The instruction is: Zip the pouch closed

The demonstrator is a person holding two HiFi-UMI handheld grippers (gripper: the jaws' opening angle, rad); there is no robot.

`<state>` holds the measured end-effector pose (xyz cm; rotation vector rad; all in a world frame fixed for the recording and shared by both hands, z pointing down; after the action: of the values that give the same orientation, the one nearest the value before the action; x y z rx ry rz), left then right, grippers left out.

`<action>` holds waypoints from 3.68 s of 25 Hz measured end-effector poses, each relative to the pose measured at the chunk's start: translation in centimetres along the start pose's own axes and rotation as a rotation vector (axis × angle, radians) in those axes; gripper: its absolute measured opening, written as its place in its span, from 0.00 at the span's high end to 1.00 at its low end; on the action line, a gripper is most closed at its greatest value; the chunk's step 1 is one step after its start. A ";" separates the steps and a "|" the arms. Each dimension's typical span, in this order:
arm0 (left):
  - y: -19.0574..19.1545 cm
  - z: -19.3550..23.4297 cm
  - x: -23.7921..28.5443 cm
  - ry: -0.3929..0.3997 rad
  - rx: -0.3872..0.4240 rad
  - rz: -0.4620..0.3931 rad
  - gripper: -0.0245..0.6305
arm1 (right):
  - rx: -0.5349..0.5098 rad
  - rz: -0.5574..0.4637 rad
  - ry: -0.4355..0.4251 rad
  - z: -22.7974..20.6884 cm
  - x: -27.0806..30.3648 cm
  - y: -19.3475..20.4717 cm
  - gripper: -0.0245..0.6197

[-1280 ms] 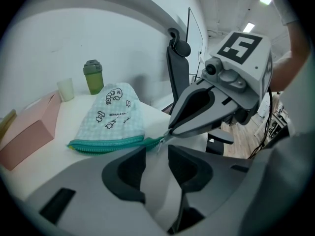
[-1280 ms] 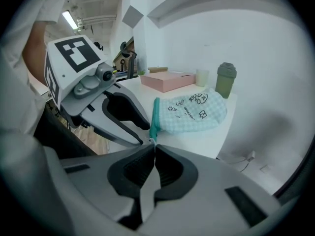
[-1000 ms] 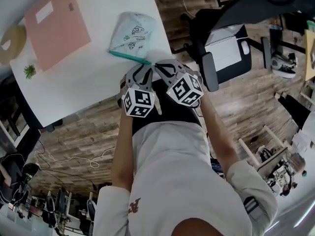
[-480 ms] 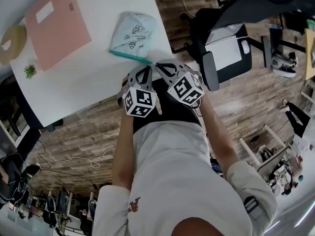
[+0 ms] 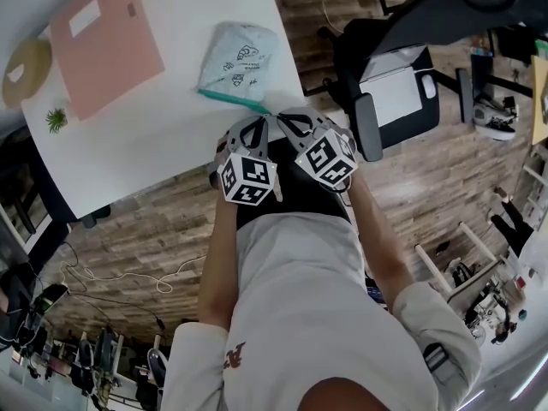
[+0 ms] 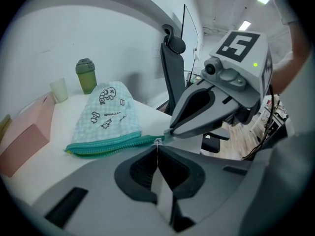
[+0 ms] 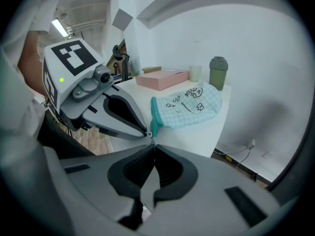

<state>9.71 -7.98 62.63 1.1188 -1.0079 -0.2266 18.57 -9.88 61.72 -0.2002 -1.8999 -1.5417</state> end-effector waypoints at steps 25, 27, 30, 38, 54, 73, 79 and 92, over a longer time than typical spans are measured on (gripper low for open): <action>-0.2 1.8 -0.6 -0.095 -0.113 -0.022 0.96 | 0.016 0.029 0.055 -1.2 -0.5 0.5 0.96; -0.4 1.9 -0.6 -0.100 -0.114 -0.024 0.96 | 0.016 0.026 0.060 -1.3 -0.5 0.3 0.96; -0.4 2.3 -0.8 -0.118 -0.136 -0.028 0.96 | 0.014 0.036 0.069 -1.5 -0.4 0.3 0.96; -0.3 2.6 -0.9 -0.148 -0.160 -0.028 0.96 | 0.016 0.044 0.086 -1.4 -0.4 0.1 0.96; -0.1 4.7 -1.9 -0.185 -0.179 -0.032 0.96 | 0.030 0.072 0.129 -1.8 -1.1 0.5 0.96; 0.9 7.3 -3.3 -0.219 -0.204 -0.033 0.96 | 0.043 0.091 0.175 -2.2 -1.2 0.7 0.96; 1.1 8.2 -3.7 -0.236 -0.215 -0.038 0.97 | 0.049 0.107 0.195 -2.4 -1.1 0.9 0.96; 1.9 9.7 -3.9 -0.246 -0.200 -0.026 0.96 | 0.058 0.106 0.219 -2.7 -1.1 0.8 0.96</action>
<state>-0.47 -10.92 62.66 0.9367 -1.1603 -0.4849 20.91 -11.76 61.95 -0.1003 -1.7312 -1.3768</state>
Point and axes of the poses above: the fingertips, and each gripper's own axes: x forward along the fingers, z to its left, y out of its underside, the point moved 6 cm from there along -x, backward along the fingers, and after that the axes turned 14 degrees about -z, right-handed, at the moved point
